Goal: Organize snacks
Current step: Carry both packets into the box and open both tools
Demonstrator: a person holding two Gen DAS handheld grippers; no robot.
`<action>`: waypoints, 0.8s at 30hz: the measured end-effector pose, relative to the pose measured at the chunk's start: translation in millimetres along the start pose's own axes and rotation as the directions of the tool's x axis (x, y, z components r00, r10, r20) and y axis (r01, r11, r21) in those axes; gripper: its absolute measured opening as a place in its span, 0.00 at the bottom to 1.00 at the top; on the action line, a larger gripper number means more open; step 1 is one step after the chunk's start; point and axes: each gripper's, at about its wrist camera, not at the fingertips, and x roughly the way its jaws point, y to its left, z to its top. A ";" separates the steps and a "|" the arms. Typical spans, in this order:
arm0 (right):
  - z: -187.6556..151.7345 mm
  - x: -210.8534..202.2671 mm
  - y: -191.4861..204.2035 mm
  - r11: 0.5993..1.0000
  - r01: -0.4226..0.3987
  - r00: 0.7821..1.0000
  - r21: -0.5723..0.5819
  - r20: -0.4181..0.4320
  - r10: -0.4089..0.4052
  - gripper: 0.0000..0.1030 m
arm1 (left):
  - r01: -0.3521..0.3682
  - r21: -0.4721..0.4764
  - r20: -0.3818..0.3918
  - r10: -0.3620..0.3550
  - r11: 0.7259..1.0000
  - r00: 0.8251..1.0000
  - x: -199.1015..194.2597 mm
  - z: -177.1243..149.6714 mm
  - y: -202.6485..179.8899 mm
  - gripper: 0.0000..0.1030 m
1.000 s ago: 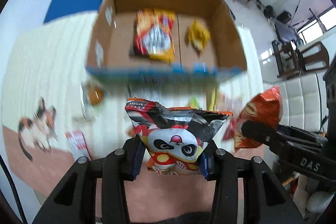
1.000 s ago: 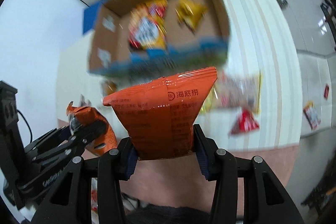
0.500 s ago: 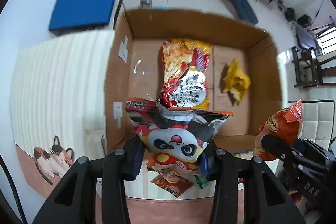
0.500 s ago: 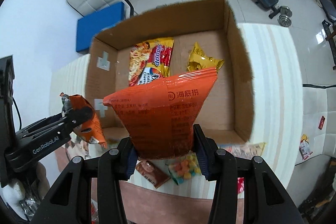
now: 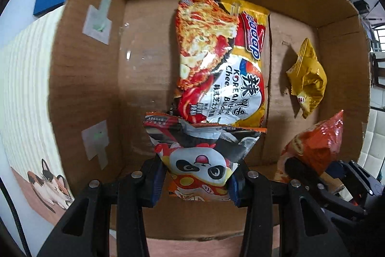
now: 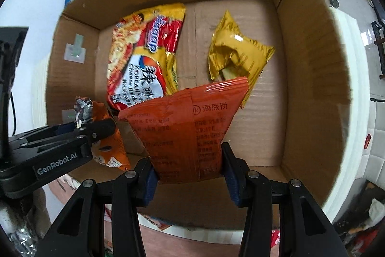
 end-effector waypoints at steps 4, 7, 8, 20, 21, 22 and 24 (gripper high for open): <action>2.8 12.3 -1.8 1.000 -0.020 0.998 -0.002 -0.054 0.020 0.51 | 0.011 0.001 -0.021 -0.011 1.000 1.000 6.4 0.4 -1.4 0.40; 3.9 13.5 -3.9 1.000 -0.026 0.997 -0.001 -0.072 0.026 0.77 | 0.016 -0.011 -0.030 -0.016 1.000 0.999 8.0 2.7 1.5 0.42; 3.9 12.0 -4.4 1.000 -0.021 0.997 -0.003 -0.070 0.021 0.82 | 0.011 -0.009 -0.027 -0.011 1.000 1.000 6.9 2.4 2.3 0.52; -6.4 -23.2 -0.6 0.996 0.065 0.998 -0.061 0.018 -0.064 0.91 | 0.021 -0.022 0.080 -0.019 1.000 0.997 -32.8 -21.5 -0.7 0.83; -10.4 -29.9 0.5 0.995 0.073 0.997 -0.063 0.040 -0.070 0.91 | 0.013 -0.018 0.117 -0.011 1.000 0.993 -39.6 -24.4 -1.5 0.83; -12.4 -34.1 2.5 0.996 0.070 0.996 -0.059 0.054 -0.067 0.91 | 0.003 -0.021 0.148 0.000 1.000 0.989 -45.5 -29.1 -1.6 0.83; -21.3 -49.0 3.9 0.997 0.061 0.993 -0.045 0.105 -0.056 0.91 | -0.003 -0.021 0.217 0.007 1.000 0.976 -59.1 -39.4 -1.7 0.83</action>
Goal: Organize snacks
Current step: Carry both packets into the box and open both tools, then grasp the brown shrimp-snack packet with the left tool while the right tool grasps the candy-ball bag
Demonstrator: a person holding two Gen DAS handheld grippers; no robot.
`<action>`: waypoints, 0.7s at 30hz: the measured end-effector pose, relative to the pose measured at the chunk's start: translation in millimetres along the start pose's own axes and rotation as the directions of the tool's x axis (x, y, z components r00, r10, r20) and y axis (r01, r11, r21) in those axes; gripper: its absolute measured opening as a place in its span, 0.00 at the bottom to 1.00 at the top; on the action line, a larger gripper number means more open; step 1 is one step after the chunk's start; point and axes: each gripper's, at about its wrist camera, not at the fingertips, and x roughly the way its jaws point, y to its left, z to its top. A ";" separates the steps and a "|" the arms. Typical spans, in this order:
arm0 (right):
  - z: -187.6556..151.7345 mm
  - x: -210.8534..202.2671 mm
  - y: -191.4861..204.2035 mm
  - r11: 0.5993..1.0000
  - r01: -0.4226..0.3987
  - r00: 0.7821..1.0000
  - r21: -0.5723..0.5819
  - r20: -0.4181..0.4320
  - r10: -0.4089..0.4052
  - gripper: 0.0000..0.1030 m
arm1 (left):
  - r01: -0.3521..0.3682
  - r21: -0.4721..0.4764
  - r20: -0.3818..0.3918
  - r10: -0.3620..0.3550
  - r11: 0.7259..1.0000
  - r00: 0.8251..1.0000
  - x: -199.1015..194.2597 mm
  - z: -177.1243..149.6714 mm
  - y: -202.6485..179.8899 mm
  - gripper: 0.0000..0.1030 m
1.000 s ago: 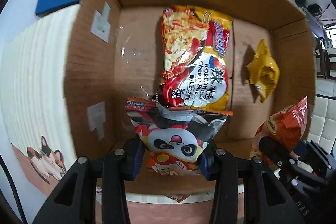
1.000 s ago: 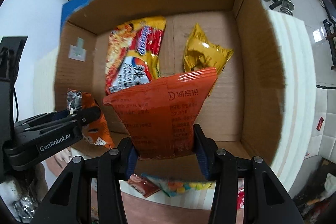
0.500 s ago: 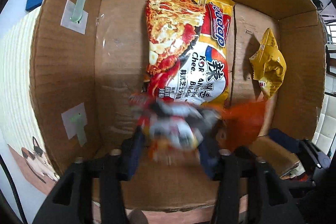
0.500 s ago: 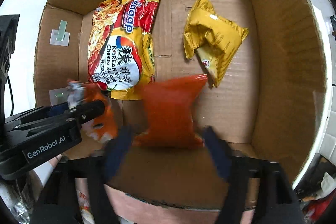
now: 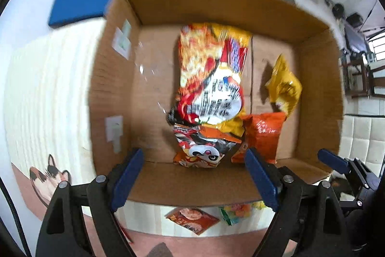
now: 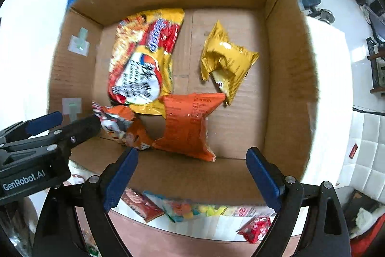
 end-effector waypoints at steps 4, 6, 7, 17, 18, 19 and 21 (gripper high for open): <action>-13.8 -25.9 4.9 1.000 0.001 0.996 0.009 0.093 -0.002 0.91 | -0.006 -0.008 0.117 0.007 1.000 0.993 -31.5 -19.7 0.5 0.84; -24.9 -39.5 7.6 1.000 -0.002 0.991 0.015 0.135 0.000 0.91 | 0.005 -0.023 0.158 -0.001 1.000 0.988 -42.8 -26.9 5.5 0.84; -28.1 -43.3 9.5 1.000 -0.004 0.989 0.021 0.145 0.001 0.91 | 0.011 -0.028 0.178 -0.006 1.000 0.984 -51.1 -32.7 7.7 0.83; -102.6 -40.2 -1.6 0.958 -0.177 0.983 0.227 0.099 0.158 0.91 | 0.012 -0.080 0.235 0.007 0.997 0.972 -71.3 -95.5 21.0 0.84; -110.1 -30.1 -5.2 0.946 -0.183 0.983 0.266 0.076 0.169 0.91 | 0.002 -0.086 0.223 0.018 0.996 0.975 -67.0 -103.1 24.0 0.84; -119.3 -13.0 -10.8 0.928 -0.192 0.981 0.320 0.039 0.190 0.91 | -0.011 -0.097 0.202 0.031 0.995 0.979 -58.9 -111.2 27.5 0.84; -133.2 20.6 -19.6 0.882 -0.216 0.969 0.419 -0.019 0.247 0.91 | -0.018 -0.124 0.155 0.037 0.992 0.987 -38.5 -125.2 34.8 0.84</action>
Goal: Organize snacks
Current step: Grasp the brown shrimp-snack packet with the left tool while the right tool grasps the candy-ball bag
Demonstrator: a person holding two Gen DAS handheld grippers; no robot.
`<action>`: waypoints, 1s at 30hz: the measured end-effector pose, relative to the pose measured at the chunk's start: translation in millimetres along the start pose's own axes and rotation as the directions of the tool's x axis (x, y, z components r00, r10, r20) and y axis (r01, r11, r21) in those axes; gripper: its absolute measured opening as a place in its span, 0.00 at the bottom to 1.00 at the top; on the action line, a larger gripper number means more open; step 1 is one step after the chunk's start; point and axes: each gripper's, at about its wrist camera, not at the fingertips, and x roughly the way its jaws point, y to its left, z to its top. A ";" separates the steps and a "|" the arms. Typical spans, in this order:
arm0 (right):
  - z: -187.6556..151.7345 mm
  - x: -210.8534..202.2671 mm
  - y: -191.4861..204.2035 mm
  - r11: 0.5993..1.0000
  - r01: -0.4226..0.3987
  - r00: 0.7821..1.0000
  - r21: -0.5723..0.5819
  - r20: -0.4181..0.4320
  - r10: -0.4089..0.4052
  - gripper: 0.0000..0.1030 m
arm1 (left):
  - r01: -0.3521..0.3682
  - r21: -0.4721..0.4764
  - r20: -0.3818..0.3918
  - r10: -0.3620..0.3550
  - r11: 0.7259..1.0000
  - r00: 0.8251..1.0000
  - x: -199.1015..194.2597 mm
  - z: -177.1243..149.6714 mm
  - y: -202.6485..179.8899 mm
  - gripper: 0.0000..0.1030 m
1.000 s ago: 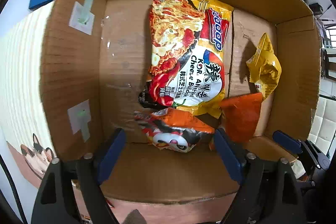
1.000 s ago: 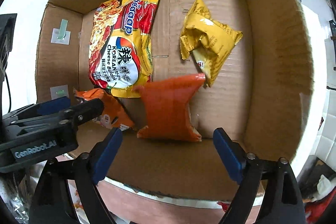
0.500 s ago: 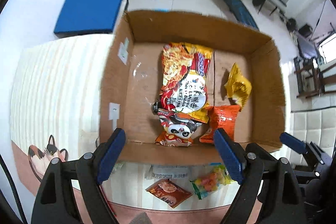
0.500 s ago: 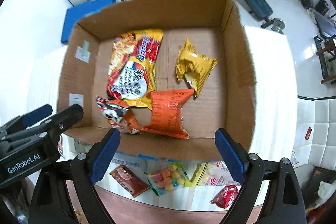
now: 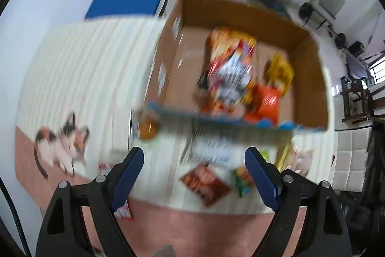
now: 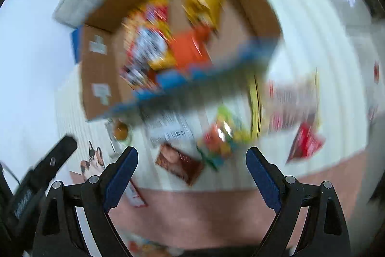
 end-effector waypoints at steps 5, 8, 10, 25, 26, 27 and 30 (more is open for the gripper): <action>-1.3 57.7 -27.7 0.988 -0.005 0.999 0.155 -0.047 0.012 0.83 | -0.051 -0.075 -0.118 0.042 0.996 0.992 50.7 -30.1 25.4 0.83; 3.1 82.8 -29.9 0.980 0.013 0.999 0.197 -0.044 -0.004 0.77 | -0.088 -0.092 -0.142 0.074 0.992 0.987 68.2 -40.7 32.7 0.83; 5.8 93.8 -27.6 0.977 0.027 0.999 0.212 -0.032 -0.021 0.76 | -0.092 -0.098 -0.161 0.075 0.991 0.984 79.3 -45.9 36.2 0.83; -29.2 102.4 -18.2 0.948 0.295 0.949 -0.119 -0.076 -0.305 0.66 | -0.010 -0.164 -0.308 -0.042 0.986 0.950 152.0 -56.6 7.4 0.83; -31.4 102.0 -18.2 0.950 0.289 0.952 -0.121 -0.072 -0.298 0.66 | -0.016 -0.166 -0.310 -0.037 0.986 0.950 156.2 -57.0 4.5 0.83; -31.8 102.9 -15.2 0.952 0.284 0.954 -0.118 -0.068 -0.293 0.66 | -0.025 -0.161 -0.309 -0.026 0.987 0.951 160.8 -57.2 0.4 0.83; -33.5 101.2 -25.0 0.957 0.273 0.958 -0.095 -0.067 -0.279 0.67 | -0.073 -0.109 -0.302 0.037 0.991 0.953 169.2 -60.2 -10.4 0.83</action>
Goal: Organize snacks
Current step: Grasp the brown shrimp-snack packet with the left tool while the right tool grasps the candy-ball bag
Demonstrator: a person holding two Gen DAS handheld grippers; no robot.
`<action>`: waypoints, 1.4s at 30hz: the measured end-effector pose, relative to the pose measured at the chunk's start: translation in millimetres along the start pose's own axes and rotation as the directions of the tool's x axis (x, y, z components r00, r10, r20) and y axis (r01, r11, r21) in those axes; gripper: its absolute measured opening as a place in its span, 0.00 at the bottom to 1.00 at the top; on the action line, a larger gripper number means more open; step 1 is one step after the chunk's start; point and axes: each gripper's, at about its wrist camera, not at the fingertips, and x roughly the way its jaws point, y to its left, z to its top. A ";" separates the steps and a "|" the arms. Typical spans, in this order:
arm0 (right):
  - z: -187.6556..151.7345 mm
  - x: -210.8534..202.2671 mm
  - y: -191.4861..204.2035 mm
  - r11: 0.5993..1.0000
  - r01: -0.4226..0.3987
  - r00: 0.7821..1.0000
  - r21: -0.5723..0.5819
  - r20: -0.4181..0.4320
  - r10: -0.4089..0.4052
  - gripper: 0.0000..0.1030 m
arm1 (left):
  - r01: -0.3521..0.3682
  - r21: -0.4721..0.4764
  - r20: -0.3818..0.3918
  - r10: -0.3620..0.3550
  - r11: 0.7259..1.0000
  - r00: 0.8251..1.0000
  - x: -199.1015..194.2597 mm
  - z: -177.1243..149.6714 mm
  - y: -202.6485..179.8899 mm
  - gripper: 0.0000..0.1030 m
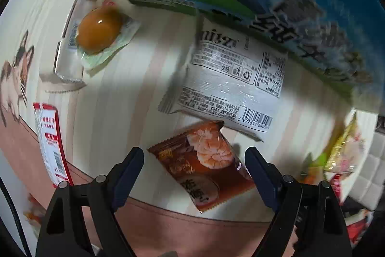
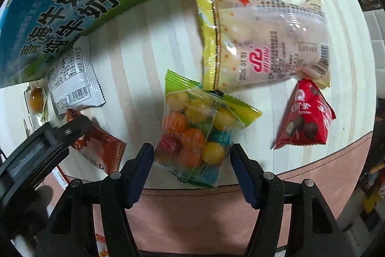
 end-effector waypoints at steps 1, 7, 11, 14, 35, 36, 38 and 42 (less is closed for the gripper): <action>-0.4 0.3 0.0 1.000 -0.002 1.000 0.007 -0.002 0.002 0.67 | -0.019 0.016 0.003 0.019 1.000 1.000 2.0 -2.2 -2.9 0.83; 0.2 1.9 -19.0 0.999 -0.008 1.000 0.031 -0.018 0.008 0.67 | -0.052 0.066 -0.012 0.053 0.996 0.999 11.6 -23.9 12.5 0.83; 5.9 -4.9 -31.3 0.998 -0.025 1.000 0.058 -0.016 0.026 0.67 | -0.058 0.080 -0.041 0.061 0.995 0.997 14.8 -35.8 28.8 0.83; 10.9 -2.9 -40.3 0.995 -0.039 0.999 0.088 -0.019 0.041 0.69 | -0.029 0.062 -0.080 0.034 0.998 0.996 20.6 -40.3 43.5 0.83; 13.1 -7.3 -33.2 0.998 0.067 0.997 0.015 0.043 -0.067 0.51 | -0.048 0.247 0.050 0.036 0.968 0.998 -4.2 -36.9 0.4 0.53; 11.8 -8.8 -34.3 0.998 0.061 0.997 0.010 0.044 -0.061 0.50 | -0.047 0.248 0.053 0.035 0.968 0.998 -6.9 -38.2 -0.3 0.53; 5.5 -10.1 -31.5 0.999 0.050 0.998 0.004 0.040 -0.050 0.50 | -0.046 0.249 0.060 0.032 0.967 0.998 -18.6 -40.1 2.7 0.53; -7.8 -12.2 -31.3 0.999 0.029 0.999 -0.015 0.036 -0.029 0.49 | -0.041 0.263 0.089 0.018 0.964 0.996 -29.3 -33.9 6.8 0.53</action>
